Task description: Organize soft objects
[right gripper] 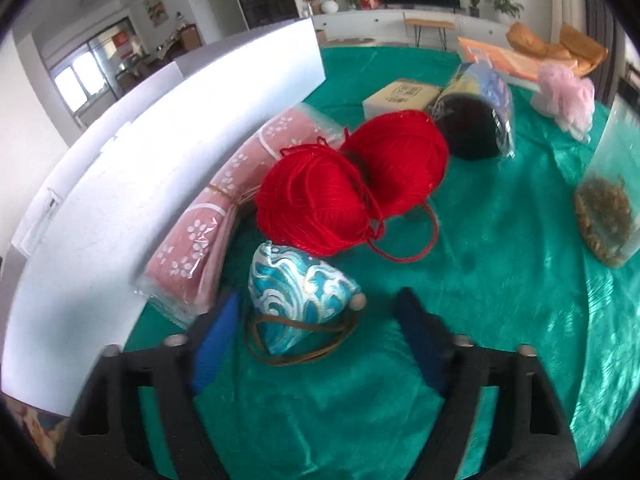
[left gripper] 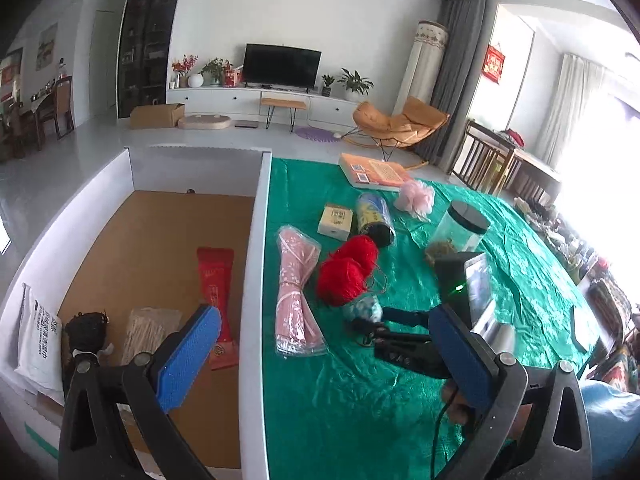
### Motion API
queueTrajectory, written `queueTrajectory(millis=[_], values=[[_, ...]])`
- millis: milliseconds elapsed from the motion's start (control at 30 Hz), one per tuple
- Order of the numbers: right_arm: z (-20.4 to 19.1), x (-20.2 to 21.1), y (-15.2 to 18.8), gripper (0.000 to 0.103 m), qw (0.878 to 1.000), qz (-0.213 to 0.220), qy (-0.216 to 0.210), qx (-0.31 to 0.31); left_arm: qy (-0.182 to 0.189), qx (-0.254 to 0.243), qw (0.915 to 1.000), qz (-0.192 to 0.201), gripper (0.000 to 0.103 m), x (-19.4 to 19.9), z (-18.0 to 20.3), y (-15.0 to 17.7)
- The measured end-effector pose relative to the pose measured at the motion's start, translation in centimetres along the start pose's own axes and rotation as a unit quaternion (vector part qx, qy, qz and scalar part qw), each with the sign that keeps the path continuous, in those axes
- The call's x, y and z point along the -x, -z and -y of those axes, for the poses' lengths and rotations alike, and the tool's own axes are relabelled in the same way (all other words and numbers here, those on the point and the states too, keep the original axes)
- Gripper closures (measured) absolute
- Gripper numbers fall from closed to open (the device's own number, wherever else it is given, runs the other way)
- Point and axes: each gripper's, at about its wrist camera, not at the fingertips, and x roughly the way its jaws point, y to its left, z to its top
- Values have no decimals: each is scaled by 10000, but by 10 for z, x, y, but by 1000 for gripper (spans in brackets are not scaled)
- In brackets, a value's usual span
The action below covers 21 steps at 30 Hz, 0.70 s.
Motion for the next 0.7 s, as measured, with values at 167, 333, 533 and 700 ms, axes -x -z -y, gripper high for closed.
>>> queueTrajectory(millis=[167,333,533,700], values=[[68,63,45,51,9945,362,543,-816,261,-433,9982,-322,0,5,31,17],[167,110,57,51,9753,566,1355,-1650,111,-1196,9892,-842,0,-2,73,13],[244,117,29,35,9645,806,1462,-2048,-344,-1538,9801,-1207,0,-35,105,-27],[242,128,81,29,9536,1245,1014,-2546,-1112,-1859,9665,-1375,1,-83,112,-50]])
